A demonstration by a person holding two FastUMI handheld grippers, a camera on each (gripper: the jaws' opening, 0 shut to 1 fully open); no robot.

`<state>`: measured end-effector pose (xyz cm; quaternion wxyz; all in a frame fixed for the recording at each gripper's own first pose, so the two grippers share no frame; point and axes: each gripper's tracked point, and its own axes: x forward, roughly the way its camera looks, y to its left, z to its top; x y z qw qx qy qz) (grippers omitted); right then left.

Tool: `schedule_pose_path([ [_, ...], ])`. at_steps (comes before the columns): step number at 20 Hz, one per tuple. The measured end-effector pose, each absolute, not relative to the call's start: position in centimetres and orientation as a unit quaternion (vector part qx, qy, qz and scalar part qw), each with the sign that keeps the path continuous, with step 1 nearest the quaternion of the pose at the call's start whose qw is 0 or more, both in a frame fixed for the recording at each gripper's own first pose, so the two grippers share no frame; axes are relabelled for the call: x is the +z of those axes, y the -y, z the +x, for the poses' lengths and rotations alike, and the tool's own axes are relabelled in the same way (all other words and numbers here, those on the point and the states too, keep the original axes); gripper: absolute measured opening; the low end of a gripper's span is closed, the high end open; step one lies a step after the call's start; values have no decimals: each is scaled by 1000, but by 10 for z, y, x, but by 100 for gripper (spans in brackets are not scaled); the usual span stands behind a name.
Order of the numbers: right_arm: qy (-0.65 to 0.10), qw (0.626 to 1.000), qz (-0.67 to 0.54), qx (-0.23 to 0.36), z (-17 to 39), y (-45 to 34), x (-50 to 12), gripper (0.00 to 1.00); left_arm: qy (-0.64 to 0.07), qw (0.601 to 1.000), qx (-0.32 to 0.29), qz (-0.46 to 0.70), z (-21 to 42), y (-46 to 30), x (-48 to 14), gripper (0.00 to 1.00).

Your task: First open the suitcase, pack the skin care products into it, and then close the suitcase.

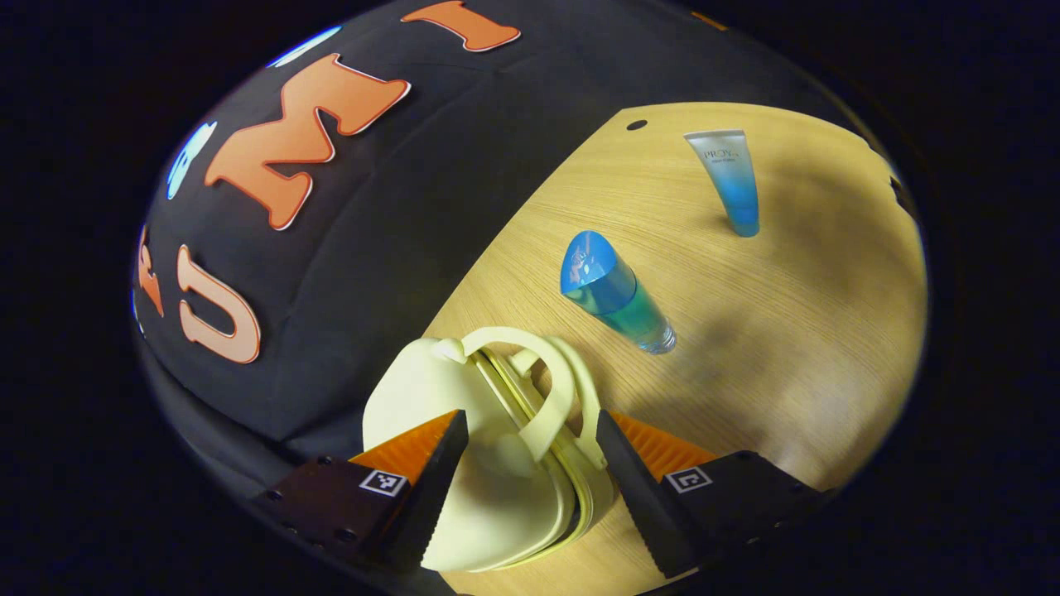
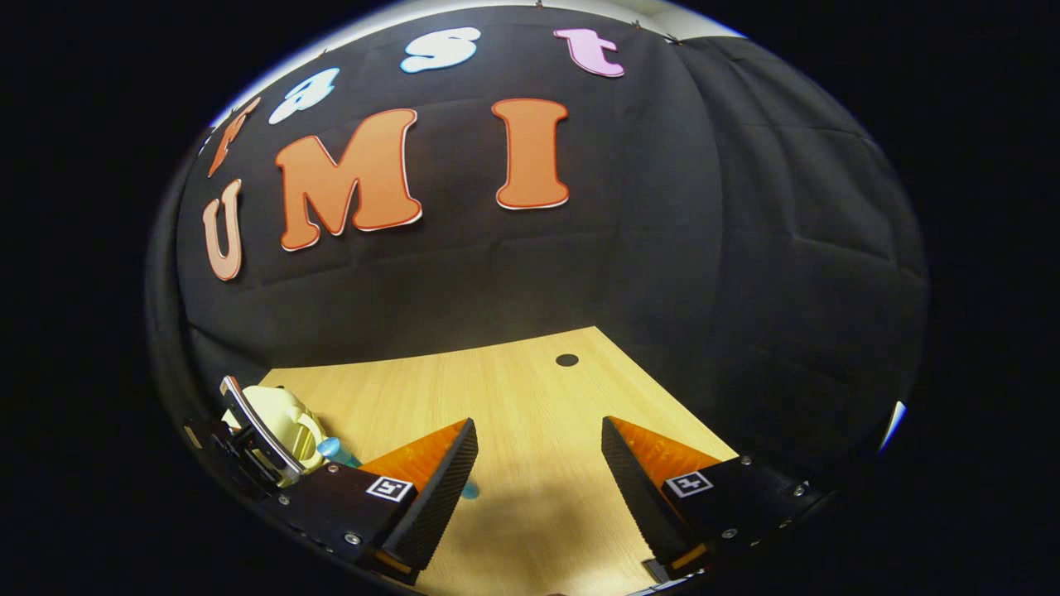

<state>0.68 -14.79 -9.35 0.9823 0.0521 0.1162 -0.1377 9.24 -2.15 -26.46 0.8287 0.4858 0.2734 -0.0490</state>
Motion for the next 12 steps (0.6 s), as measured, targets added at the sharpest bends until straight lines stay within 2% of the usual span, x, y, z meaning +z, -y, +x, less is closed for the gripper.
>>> schedule_pose_path([
  [6, -129, 980, 63, -141, 9, 175, -103, 95, -304, 798, -31, 519, 106, 18, -271, 95],
  [8, -129, 979, 63, -142, 10, 181, -102, 95, -321, 791, -33, 519, 106, 22, -283, 68],
  [9, -129, 979, 66, -143, 10, 185, -101, 95, -326, 785, -26, 526, 106, 23, -285, 46],
  [10, -127, 979, 69, -144, 10, 188, -99, 95, -337, 771, -21, 540, 108, 24, -289, 50],
  [11, -125, 979, 68, -144, 10, 189, -97, 95, -343, 764, -21, 545, 114, 23, -295, 31],
  [12, -124, 979, 66, -145, 8, 192, -97, 95, -353, 755, -28, 551, 109, 25, -299, 29],
])
